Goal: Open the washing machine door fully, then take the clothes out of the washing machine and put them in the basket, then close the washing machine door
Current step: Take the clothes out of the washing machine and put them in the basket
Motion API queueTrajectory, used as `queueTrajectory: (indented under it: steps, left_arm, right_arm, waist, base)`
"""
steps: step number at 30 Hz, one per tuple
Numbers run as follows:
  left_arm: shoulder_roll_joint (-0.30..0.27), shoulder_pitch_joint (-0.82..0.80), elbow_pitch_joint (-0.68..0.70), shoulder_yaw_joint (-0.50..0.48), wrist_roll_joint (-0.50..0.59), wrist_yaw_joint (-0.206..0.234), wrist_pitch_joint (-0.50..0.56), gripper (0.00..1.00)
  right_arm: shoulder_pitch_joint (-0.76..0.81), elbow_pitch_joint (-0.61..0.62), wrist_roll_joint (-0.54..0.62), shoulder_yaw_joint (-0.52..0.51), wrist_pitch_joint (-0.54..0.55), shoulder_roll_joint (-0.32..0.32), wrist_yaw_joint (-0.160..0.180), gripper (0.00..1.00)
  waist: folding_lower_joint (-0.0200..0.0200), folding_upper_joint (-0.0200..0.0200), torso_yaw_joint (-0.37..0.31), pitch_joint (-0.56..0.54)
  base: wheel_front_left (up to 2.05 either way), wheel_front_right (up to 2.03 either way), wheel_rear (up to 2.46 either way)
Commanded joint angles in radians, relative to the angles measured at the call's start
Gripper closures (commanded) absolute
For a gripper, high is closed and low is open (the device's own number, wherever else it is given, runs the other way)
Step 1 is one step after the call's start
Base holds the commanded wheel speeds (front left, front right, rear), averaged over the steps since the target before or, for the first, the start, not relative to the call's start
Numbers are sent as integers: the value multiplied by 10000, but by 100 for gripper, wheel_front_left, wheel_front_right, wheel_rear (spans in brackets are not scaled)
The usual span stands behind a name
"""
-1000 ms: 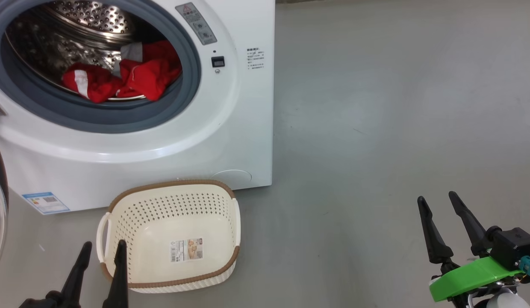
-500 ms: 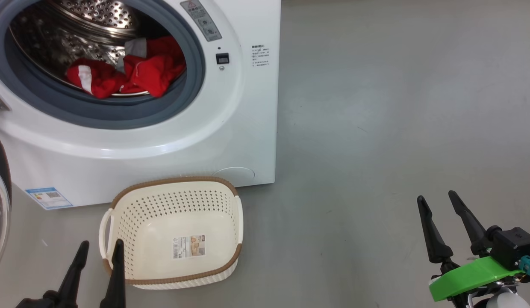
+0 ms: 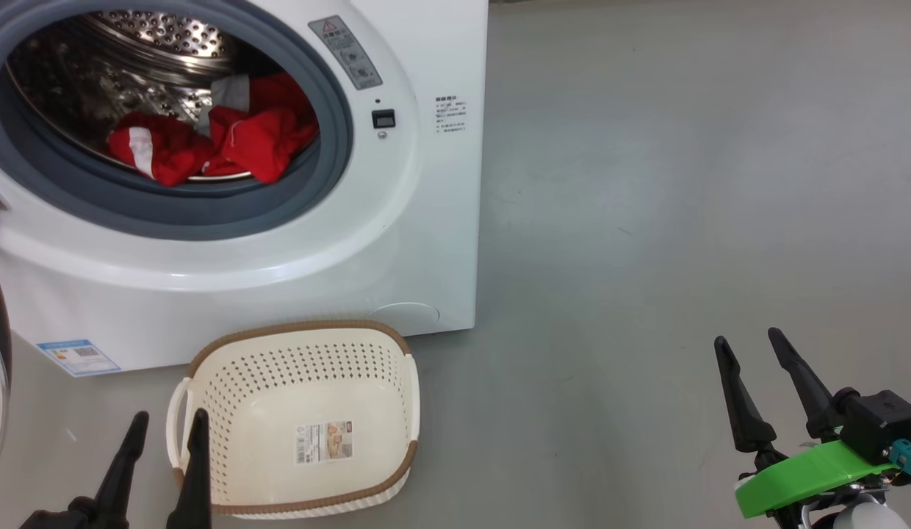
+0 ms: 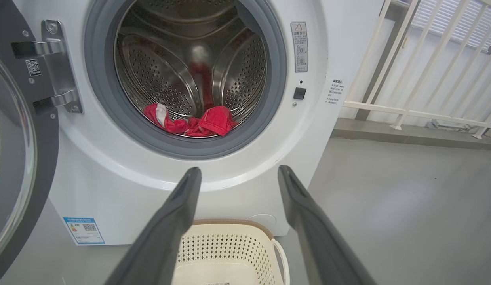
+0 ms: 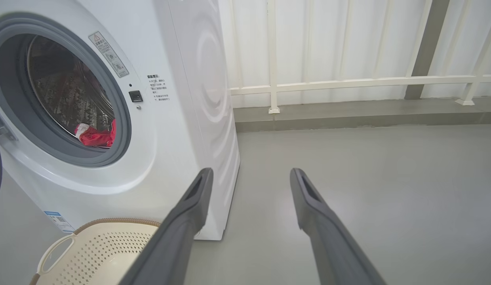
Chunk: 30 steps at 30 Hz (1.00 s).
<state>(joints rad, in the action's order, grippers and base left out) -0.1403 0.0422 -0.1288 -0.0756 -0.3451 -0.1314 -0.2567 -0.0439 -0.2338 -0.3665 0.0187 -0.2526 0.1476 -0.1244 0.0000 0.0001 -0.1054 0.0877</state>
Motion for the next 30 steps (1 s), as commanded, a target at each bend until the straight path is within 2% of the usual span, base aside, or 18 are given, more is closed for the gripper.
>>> queueTrajectory:
  steps: [1,20,30]
  left_arm:
    - [-216,-316,222,-367,-113,8,-51,0]
    - [-320,-558,37,-297,-194,8,-51,0]
    - [-306,-590,-320,-347,-95,8,-51,0]
  right_arm:
    - [-200,252,80,240,-92,92,-63,0]
    - [-304,269,78,298,-92,29,-63,0]
    - [-255,225,44,356,-92,40,-63,0]
  waist:
    - [0,-1,3,17]
    - [0,-1,11,188]
    - [0,-1,22,111]
  base:
    - [98,-98,0]
    - [92,-92,0]
    - [10,-10,0]
